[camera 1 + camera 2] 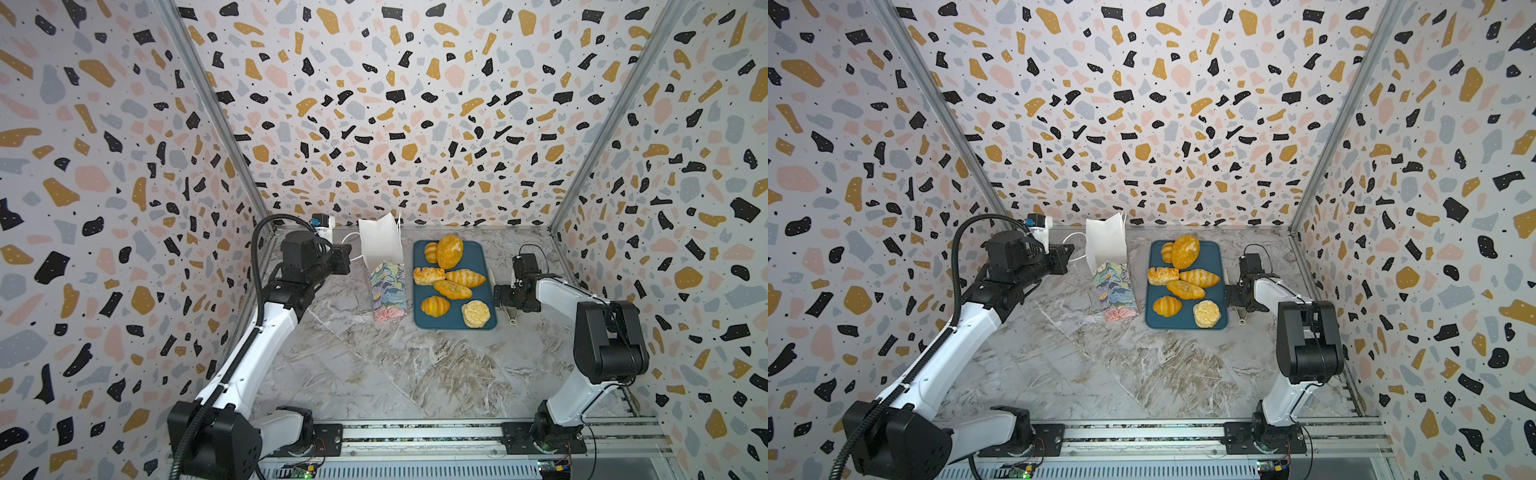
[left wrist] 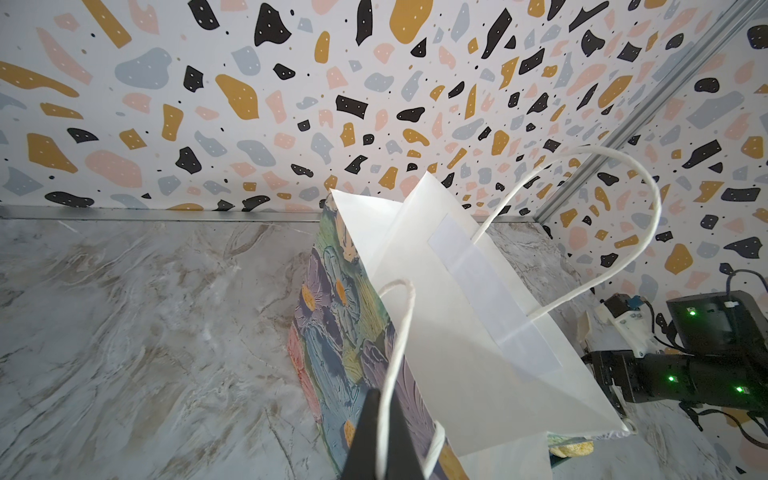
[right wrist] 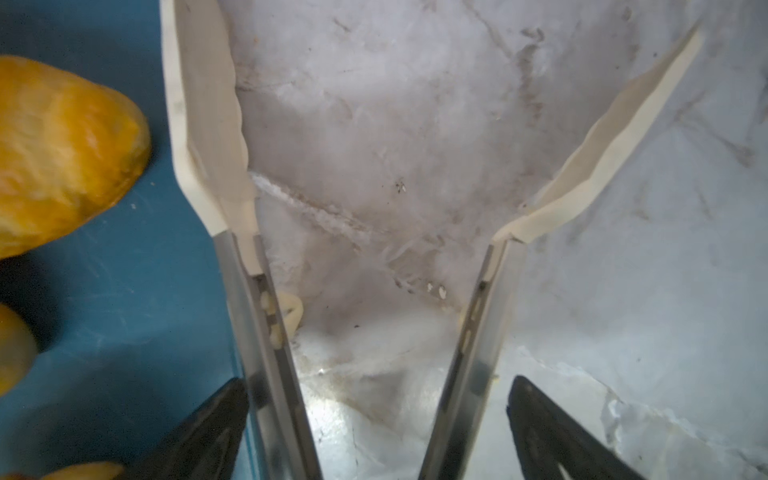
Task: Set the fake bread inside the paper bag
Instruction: 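Lower the right gripper onto the metal tongs beside the tray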
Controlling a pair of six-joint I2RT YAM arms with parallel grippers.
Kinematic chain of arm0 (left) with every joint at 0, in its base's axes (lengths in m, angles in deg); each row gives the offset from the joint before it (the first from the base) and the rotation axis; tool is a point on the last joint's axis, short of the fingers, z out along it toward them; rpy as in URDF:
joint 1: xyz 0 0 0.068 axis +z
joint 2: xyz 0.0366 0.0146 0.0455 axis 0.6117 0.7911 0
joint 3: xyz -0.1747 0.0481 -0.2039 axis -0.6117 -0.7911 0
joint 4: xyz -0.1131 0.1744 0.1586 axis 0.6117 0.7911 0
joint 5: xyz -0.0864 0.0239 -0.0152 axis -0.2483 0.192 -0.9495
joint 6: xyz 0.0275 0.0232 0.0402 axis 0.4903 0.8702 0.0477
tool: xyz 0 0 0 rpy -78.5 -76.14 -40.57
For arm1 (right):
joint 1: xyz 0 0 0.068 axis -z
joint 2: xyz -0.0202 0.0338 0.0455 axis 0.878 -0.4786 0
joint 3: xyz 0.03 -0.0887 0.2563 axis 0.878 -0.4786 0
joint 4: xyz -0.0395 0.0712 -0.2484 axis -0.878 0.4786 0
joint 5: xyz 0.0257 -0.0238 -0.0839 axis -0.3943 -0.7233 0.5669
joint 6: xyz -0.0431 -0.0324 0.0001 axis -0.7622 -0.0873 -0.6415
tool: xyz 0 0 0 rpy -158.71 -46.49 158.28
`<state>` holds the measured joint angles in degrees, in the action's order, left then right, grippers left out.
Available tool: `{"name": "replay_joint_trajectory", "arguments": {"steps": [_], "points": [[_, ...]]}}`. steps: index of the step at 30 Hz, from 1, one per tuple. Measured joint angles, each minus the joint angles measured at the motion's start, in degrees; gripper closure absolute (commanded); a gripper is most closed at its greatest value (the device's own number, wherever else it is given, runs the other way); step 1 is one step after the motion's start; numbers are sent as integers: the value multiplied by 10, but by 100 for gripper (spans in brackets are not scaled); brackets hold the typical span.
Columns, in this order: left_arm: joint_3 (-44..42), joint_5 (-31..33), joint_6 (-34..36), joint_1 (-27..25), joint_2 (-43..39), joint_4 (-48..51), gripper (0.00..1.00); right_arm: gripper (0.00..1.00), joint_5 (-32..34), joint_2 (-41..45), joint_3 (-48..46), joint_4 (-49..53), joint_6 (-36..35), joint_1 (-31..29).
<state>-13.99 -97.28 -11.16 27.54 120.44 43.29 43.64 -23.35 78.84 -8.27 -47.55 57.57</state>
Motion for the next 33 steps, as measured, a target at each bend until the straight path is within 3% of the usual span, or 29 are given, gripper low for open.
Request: {"name": "replay_joint_trajectory", "arguments": {"steps": [33], "points": [[0, -2, 0, 0, 0, 0, 100, 11, 32, -29, 22, 7, 108, -7]]}}
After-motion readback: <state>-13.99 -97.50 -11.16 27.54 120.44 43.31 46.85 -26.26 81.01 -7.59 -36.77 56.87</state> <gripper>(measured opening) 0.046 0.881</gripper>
